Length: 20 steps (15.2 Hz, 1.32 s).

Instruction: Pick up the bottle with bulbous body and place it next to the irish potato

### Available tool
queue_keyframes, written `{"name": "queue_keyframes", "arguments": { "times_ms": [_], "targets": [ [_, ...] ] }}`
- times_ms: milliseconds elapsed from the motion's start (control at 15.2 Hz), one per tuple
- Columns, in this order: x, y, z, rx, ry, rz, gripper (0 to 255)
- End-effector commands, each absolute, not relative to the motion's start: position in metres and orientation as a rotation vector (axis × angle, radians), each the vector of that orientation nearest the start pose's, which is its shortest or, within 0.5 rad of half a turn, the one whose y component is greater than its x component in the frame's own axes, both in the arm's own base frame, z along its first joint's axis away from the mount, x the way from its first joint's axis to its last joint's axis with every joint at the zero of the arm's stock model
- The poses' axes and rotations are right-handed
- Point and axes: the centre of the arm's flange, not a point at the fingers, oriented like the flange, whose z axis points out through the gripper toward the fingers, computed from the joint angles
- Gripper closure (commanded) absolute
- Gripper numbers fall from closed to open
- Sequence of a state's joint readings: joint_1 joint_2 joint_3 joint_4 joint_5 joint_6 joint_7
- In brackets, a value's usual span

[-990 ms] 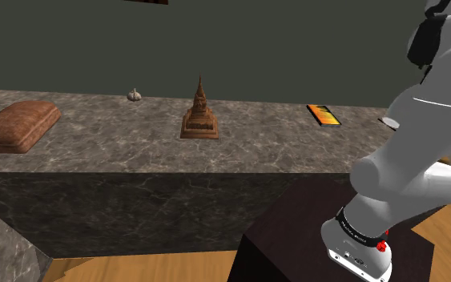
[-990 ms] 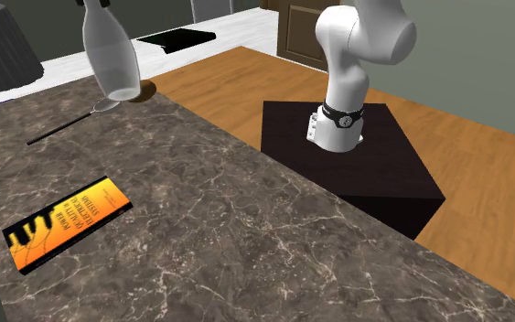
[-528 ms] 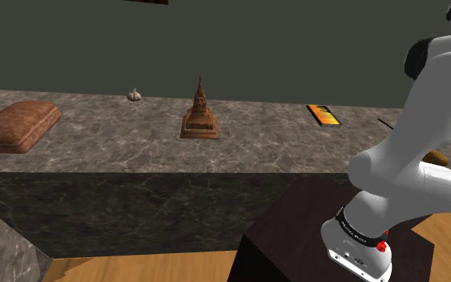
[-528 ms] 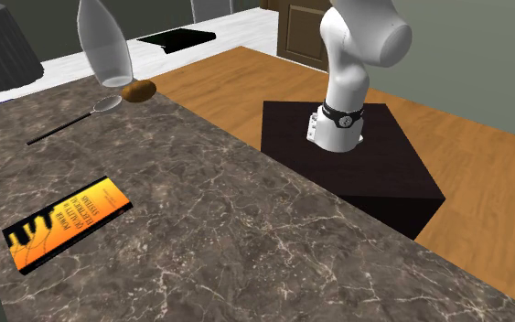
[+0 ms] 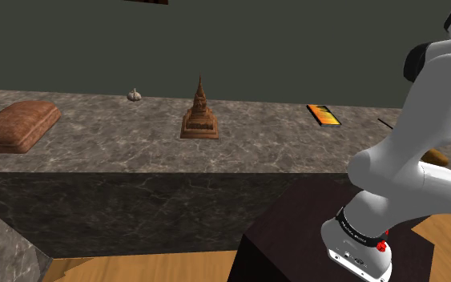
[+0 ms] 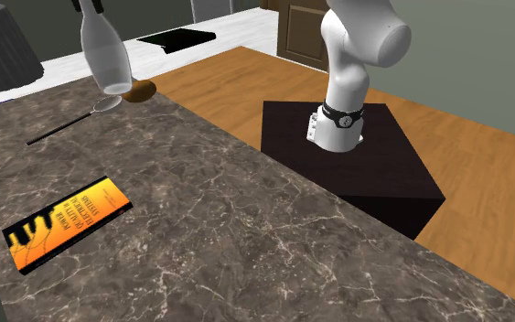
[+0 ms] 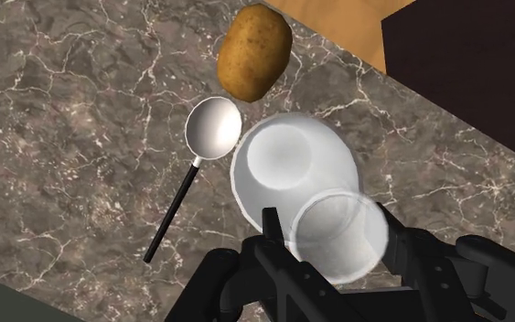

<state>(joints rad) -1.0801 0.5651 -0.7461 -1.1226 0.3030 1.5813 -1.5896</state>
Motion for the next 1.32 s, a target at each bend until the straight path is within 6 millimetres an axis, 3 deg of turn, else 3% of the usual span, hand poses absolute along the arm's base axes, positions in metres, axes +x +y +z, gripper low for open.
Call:
{"name": "queue_keyframes", "arguments": {
  "times_ms": [0,1056,1254],
  "targets": [
    [-0.002,-0.691,0.533,-3.147,0.234,0.112,255],
    [-0.002,-0.691,0.449,-3.147,0.234,0.112,255],
    [-0.002,-0.691,0.449,-3.147,0.234,0.112,255]
  ]
}}
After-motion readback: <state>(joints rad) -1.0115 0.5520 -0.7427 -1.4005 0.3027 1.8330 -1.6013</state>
